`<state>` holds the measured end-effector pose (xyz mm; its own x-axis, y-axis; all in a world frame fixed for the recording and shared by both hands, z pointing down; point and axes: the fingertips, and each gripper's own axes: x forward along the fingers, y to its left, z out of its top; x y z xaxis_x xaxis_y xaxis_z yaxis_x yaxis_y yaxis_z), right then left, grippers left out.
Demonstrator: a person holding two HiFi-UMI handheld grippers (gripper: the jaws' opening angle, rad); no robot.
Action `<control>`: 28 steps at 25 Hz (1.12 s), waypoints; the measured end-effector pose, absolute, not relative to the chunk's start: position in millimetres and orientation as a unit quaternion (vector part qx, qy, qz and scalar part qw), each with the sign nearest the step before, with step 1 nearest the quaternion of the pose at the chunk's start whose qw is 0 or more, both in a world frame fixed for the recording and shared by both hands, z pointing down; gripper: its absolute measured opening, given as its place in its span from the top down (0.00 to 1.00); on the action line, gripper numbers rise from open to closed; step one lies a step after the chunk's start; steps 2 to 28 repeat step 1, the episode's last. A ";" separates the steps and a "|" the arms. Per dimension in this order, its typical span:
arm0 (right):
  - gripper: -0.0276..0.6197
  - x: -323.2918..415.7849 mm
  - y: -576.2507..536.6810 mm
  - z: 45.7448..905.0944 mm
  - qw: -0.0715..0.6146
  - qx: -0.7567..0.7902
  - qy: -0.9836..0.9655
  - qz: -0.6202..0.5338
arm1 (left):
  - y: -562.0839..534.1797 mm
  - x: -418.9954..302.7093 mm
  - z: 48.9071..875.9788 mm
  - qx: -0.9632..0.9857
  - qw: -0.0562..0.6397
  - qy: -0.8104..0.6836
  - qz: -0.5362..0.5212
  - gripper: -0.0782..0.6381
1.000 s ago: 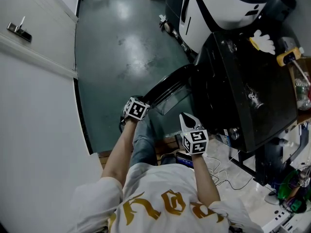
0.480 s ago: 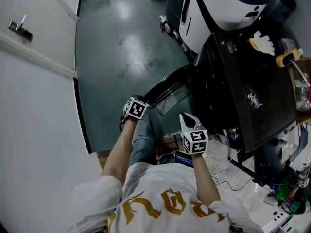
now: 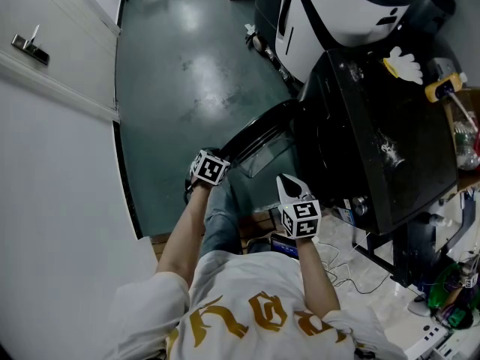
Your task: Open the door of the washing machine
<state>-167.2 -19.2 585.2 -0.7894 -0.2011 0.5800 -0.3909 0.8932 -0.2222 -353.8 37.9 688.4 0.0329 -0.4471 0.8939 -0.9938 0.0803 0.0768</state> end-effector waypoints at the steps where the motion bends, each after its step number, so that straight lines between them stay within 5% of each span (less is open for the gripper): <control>1: 0.93 -166.8 -19.0 584.8 0.283 0.159 -0.931 0.168 | 38.9 -353.5 688.1 0.590 0.411 -0.609 0.334 0.70; 28: 0.93 -166.8 -19.0 584.8 0.283 0.159 -0.931 0.168 | 38.9 -353.5 688.1 0.590 0.411 -0.609 0.334 0.70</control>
